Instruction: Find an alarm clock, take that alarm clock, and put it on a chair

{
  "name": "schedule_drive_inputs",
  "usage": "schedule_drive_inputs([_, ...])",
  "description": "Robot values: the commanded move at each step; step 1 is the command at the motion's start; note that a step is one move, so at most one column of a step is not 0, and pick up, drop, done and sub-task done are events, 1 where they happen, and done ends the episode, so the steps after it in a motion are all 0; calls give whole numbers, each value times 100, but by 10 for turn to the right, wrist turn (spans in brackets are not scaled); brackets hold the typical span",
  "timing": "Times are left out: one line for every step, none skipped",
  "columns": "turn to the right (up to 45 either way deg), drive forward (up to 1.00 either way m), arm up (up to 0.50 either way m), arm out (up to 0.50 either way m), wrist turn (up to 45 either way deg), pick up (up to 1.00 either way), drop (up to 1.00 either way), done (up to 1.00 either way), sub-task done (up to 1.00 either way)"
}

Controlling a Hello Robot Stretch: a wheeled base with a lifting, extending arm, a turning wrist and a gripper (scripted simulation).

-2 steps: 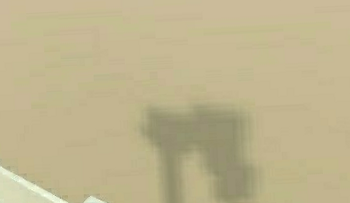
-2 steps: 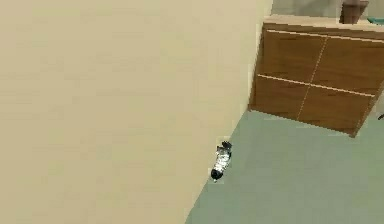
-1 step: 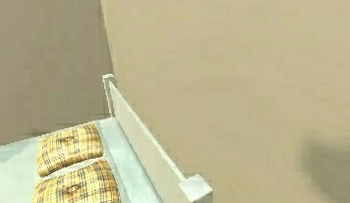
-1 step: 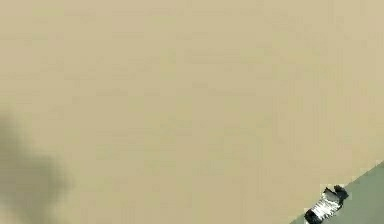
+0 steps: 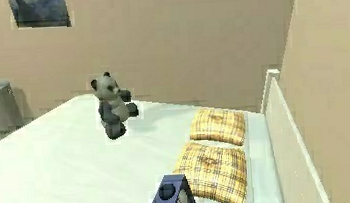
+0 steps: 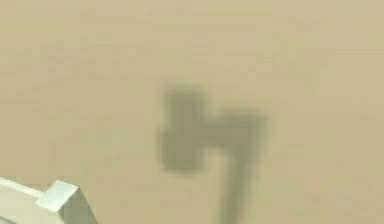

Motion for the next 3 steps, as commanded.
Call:
schedule_drive_inputs([-450,0,0,0,0,0,0,0,0])
schedule_drive_inputs([-450,0,0,0,0,0,0,0,0])
schedule_drive_inputs([-180,0,0,0,0,0,0,0,0])
